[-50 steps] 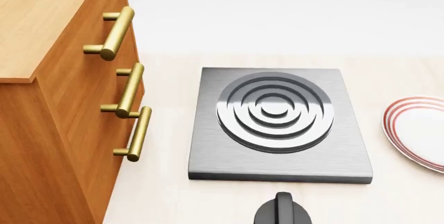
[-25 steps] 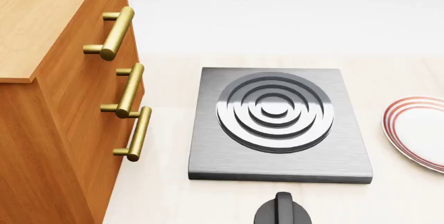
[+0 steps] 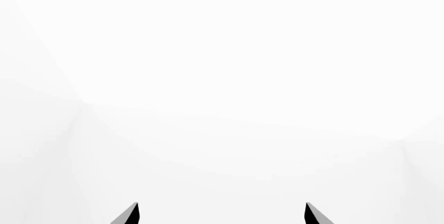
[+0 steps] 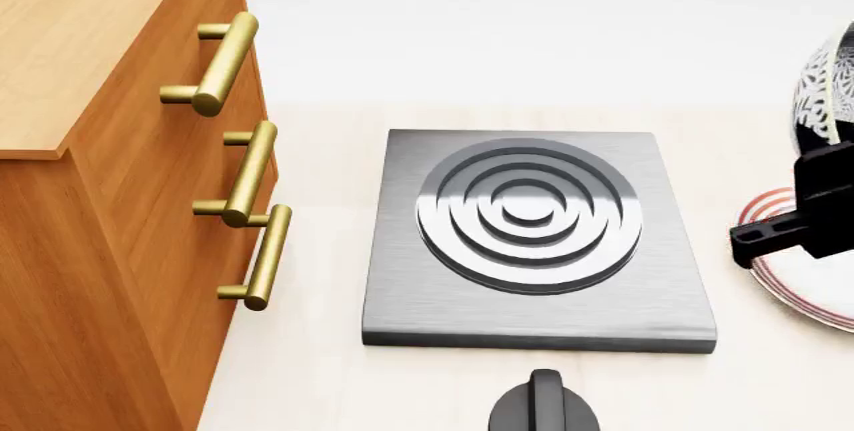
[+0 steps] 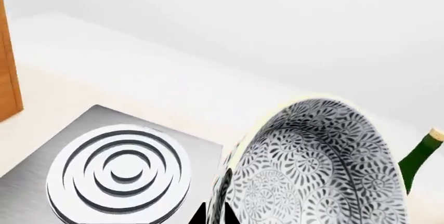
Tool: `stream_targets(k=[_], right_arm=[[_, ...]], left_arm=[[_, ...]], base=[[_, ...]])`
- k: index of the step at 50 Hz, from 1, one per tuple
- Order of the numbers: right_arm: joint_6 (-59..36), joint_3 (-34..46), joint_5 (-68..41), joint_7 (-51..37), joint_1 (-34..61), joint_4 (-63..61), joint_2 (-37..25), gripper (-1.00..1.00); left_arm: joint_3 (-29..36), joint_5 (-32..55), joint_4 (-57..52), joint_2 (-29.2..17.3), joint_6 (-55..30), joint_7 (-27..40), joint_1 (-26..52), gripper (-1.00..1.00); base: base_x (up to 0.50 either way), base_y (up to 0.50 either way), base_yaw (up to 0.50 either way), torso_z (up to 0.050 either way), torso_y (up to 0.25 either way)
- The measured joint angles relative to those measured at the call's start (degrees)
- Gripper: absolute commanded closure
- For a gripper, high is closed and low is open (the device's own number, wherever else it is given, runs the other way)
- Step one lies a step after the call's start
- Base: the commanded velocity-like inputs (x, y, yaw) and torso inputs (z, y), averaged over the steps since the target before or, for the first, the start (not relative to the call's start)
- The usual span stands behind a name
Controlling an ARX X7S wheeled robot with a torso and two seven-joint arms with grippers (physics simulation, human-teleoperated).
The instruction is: Put the bowl on the stove.
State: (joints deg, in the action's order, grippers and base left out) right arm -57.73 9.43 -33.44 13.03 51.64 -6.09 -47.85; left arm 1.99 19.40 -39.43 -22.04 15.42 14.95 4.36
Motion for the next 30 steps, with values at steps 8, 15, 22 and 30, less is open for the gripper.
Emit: stream_targets(k=[8, 15, 22, 30], right_arm=[[2.0, 5.6, 2.3, 2.0, 5.9, 4.4, 3.7, 1.00], [3.9, 8.8, 3.8, 3.1, 9.1, 8.1, 6.9, 1.00], [5.8, 11.2, 5.0, 3.9, 11.3, 11.6, 10.0, 1.00], [8.2, 13.2, 6.2, 4.5, 13.2, 15.5, 13.4, 1.00]], left_arm=[[0.0, 0.0, 0.0, -0.1, 0.1, 0.1, 0.0, -1.00], [0.2, 0.0, 0.0, -0.2, 0.2, 0.2, -0.1, -1.00], [0.3, -0.1, 0.1, -0.2, 0.3, 0.3, -0.1, -1.00], [0.4, -0.1, 0.3, -0.3, 0.5, 0.3, -0.1, -1.00]], base=[[0.00, 0.00, 0.00, 0.000, 0.000], [0.00, 0.00, 0.00, 0.000, 0.000], [0.00, 0.00, 0.00, 0.000, 0.000], [0.00, 0.00, 0.00, 0.000, 0.001]])
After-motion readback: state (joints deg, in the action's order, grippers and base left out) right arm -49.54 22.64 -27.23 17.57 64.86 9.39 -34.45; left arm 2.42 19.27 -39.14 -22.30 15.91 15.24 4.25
